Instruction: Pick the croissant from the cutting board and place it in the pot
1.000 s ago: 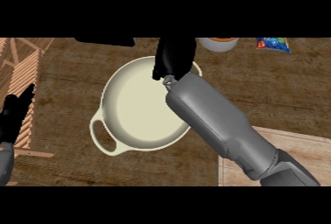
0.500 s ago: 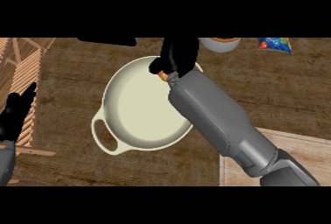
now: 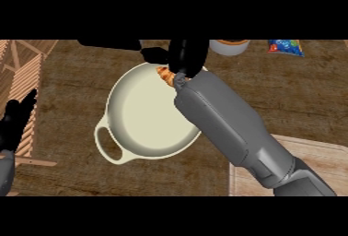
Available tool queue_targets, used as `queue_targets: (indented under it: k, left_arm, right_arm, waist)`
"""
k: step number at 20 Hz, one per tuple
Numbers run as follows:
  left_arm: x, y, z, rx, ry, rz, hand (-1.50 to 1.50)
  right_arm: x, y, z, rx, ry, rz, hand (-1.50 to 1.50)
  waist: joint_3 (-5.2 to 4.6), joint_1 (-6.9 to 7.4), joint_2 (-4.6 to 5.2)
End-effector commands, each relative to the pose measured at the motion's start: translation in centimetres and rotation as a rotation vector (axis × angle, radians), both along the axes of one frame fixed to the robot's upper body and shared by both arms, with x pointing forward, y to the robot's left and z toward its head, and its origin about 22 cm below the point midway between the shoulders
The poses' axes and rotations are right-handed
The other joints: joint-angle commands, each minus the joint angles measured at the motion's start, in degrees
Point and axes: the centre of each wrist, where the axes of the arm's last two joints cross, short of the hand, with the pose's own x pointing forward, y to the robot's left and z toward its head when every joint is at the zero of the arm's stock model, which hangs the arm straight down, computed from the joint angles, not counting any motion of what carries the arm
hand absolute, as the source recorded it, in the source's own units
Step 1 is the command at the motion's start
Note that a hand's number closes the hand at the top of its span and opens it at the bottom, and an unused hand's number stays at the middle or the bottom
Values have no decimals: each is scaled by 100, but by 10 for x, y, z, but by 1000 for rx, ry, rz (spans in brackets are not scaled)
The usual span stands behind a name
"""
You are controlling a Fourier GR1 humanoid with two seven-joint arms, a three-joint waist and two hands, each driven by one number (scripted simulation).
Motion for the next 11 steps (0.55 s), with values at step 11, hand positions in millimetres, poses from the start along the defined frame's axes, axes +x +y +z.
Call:
queue_targets:
  k: [11]
  left_arm:
    - [-11,-33,-5,-135,-136,-80,0]
  right_arm:
    - [-52,3,-43,269,-24,121,-150]
  waist:
    - [-132,-539,-193]
